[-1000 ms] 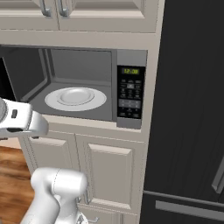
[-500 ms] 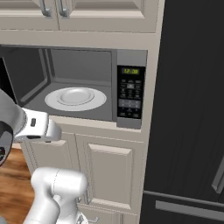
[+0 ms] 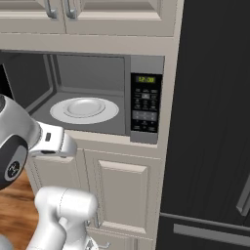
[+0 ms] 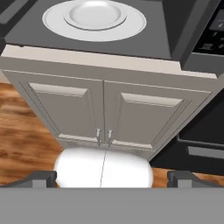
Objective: Pick the hotdog bun from the counter and place it in the microwave. Then turn on the microwave.
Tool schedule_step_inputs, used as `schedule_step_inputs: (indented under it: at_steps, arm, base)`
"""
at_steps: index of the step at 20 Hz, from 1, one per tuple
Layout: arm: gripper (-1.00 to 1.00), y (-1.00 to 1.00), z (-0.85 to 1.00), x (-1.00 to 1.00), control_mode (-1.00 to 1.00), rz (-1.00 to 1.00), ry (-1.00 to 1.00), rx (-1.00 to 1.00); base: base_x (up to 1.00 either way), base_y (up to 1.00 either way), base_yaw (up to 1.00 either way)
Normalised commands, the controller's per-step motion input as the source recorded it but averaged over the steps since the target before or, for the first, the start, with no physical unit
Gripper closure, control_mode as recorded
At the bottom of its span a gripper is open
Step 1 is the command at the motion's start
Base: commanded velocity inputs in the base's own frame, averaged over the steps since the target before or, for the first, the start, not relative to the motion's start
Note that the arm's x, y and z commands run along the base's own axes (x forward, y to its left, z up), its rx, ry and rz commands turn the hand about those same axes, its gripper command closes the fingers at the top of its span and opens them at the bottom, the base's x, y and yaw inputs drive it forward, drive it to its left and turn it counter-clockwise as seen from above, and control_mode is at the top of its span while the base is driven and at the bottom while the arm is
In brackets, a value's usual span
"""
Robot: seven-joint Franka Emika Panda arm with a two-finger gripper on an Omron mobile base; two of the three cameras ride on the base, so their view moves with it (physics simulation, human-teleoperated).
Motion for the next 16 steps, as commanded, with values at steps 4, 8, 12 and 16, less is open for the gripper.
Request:
schedule_step_inputs:
  at_steps: [4,8,12,16]
  arm:
    - [-1.00,-0.11,-0.15,0.13,-1.00,-0.03,0.00,0.00]
    - [-1.00,0.00,-0.02,0.00,-1.00,-0.01,0.07,-0.01]
    - [-1.00,0.00,0.00,0.00,-1.00,0.00,0.00,0.00]
    - [-1.00,0.00,0.00,0.00,-1.00,0.00,0.00,0.00]
  base:
    - [0.00,0.00,0.00]
    - [0.00,0.00,0.00]
    - [0.00,0.00,0.00]
    - [0.00,0.00,0.00]
